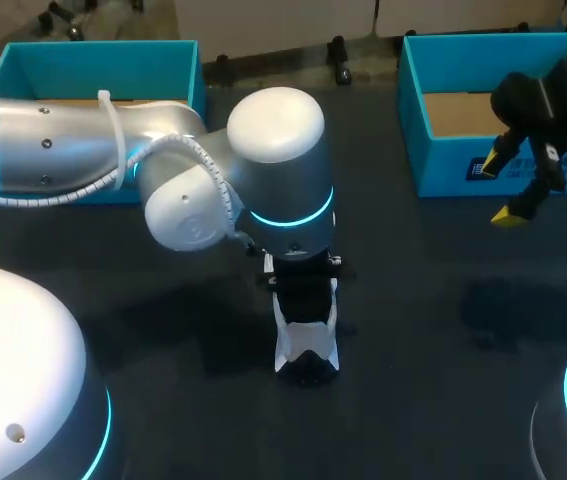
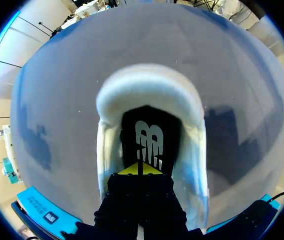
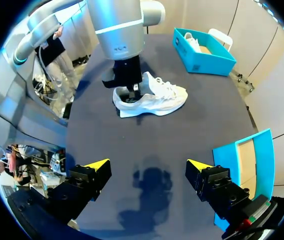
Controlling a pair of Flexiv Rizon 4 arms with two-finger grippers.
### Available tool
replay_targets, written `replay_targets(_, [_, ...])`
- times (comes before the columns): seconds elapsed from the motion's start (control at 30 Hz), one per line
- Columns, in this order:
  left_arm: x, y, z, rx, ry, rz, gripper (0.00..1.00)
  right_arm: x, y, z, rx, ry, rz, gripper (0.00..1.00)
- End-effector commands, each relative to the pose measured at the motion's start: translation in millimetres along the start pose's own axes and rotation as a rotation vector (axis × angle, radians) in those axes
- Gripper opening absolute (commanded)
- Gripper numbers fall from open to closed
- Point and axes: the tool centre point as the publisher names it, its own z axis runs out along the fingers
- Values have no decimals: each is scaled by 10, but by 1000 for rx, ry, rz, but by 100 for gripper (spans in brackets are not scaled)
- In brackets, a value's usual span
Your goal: Take the shoe out of the shoebox, open the shoe tongue, remove and reinsert the insole, then place the shoe into the shoebox
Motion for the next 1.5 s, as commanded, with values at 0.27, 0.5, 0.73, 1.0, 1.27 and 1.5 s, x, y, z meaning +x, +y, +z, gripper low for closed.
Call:
replay_targets(0.27, [33, -153, 122, 29, 13, 0, 0, -9, 4, 9, 3, 1, 1, 100])
replay_targets(0.5, [56, -198, 278, 40, 49, -3, 0, -9, 4, 9, 3, 1, 1, 100])
replay_targets(0.73, [79, -186, 91, 39, 29, -10, 0, -9, 4, 9, 3, 1, 1, 100])
replay_targets(1.0, [65, -250, 68, 43, 11, -10, 0, -9, 4, 9, 3, 1, 1, 100])
replay_targets(1.27, [69, -282, 262, 39, 22, -16, 0, -9, 4, 9, 3, 1, 1, 100])
replay_targets(1.5, [104, -205, 107, -27, 11, -30, 0, -9, 4, 9, 3, 1, 1, 100])
